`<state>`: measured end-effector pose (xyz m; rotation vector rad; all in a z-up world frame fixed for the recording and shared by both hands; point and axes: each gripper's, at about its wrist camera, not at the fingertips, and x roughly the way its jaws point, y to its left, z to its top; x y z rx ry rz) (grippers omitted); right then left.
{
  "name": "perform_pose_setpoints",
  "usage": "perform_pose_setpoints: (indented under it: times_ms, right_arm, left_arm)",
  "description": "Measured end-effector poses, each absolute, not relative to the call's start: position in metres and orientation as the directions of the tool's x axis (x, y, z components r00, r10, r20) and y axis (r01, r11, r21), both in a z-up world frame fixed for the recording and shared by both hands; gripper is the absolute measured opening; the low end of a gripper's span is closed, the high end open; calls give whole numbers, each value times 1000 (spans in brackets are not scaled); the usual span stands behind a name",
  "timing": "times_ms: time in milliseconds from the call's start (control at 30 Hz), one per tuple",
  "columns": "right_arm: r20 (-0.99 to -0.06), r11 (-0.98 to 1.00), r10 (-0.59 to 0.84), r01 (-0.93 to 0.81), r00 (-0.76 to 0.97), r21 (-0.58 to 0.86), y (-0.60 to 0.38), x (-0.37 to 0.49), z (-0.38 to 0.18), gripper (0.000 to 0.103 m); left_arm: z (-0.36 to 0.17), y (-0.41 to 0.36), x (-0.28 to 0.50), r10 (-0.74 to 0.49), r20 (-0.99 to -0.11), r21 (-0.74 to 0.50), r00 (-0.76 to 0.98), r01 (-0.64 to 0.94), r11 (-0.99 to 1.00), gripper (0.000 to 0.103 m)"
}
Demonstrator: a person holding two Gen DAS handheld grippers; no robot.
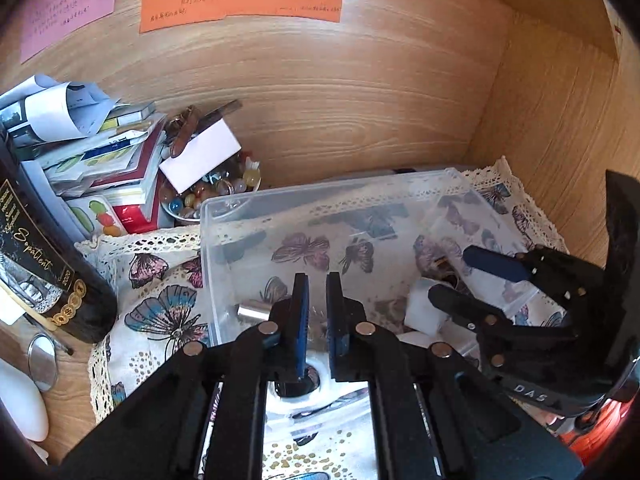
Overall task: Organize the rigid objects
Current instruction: 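Carry keys into the box with left tool while right tool drops the plug adapter in, then grasp a black clip with left tool while right tool grasps another black clip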
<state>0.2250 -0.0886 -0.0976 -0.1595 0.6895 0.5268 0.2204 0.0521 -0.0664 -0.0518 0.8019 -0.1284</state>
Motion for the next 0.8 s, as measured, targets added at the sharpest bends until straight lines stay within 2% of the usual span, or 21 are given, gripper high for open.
perform_pose_setpoints:
  times_ms: [100, 167, 367, 433, 533, 633, 800]
  right_arm:
    - [-641, 858, 407, -513, 651, 24, -89, 221, -95, 47]
    - [-633, 857, 411, -516, 656, 22, -88, 219, -91, 49]
    - [-571, 863, 423, -504, 704, 17, -101, 194, -71, 61]
    - [-554, 865, 424, -501, 717, 14, -105, 186, -65, 64]
    - [-529, 869, 422, -494, 736, 7, -112, 172, -58, 73]
    - [-507, 874, 417, -485, 754, -3, -119, 157, -53, 75]
    - [-492, 882, 408, -471, 769, -5, -130, 137, -52, 81]
  left_arm:
    - [-63, 52, 213, -125, -703, -82, 700, 94, 992, 21]
    - [-57, 51, 205, -110, -689, -65, 717, 91, 994, 36]
    - [-40, 49, 172, -62, -634, -13, 771, 70, 997, 70]
    - [-39, 48, 162, -58, -627, -9, 777, 68, 998, 77]
    - [-41, 45, 148, -43, -624, 8, 780, 61, 998, 86]
    - [-47, 40, 133, -37, -629, 20, 776, 63, 998, 92]
    - [-67, 30, 113, -66, -666, 13, 743, 100, 995, 94]
